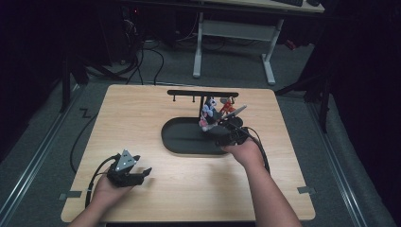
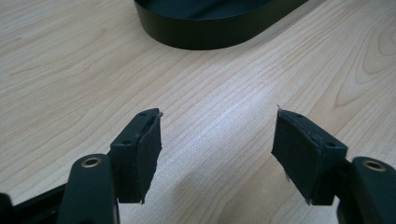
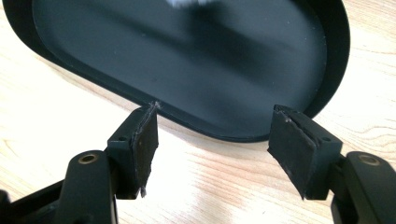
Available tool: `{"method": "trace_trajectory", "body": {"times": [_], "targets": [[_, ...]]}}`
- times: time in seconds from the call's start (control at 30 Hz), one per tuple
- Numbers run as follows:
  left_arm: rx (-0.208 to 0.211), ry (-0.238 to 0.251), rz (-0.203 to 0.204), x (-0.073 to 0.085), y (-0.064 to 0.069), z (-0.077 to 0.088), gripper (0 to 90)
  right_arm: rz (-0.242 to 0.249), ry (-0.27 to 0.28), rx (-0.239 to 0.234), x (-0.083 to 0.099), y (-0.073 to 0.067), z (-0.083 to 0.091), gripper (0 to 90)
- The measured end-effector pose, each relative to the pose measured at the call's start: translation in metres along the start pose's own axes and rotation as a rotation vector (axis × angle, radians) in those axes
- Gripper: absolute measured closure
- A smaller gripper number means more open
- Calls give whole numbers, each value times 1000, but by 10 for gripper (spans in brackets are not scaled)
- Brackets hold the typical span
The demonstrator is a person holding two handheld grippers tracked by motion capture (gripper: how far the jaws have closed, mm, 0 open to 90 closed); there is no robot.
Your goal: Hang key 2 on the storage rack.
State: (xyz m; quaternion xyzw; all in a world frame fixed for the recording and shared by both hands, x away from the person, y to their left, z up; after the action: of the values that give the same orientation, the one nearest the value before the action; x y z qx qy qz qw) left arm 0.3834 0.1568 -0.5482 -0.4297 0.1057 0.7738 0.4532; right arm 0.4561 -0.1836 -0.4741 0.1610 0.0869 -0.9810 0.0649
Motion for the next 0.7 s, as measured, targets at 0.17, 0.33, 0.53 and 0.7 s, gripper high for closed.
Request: {"method": "trace_trajectory", "body": {"times": [0.17, 0.33, 0.53, 0.7], "targets": [[8, 4, 2, -1, 1, -1, 328, 30, 21, 2, 5, 2, 1, 341], [26, 27, 22, -3, 2, 0, 326, 5, 58, -29, 9, 7, 4, 362], [40, 33, 28, -5, 5, 0, 323, 17, 93, -44, 19, 13, 5, 368], [33, 39, 10, -6, 8, 0, 323, 29, 138, -86, 29, 17, 5, 345]]}}
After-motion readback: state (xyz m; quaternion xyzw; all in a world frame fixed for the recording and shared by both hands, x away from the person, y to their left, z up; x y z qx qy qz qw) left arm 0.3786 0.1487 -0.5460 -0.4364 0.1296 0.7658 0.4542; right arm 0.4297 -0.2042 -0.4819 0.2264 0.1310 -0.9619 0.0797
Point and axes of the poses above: each handheld gripper's, and its own axes: z roughly backward along the jaws, x roughly out of its underside, y roughly to its right, the point moved 5 cm from there along -z, roughly forward along the jaws, and after that the axes turned 12 degrees about -z, right-handed, at the moved point
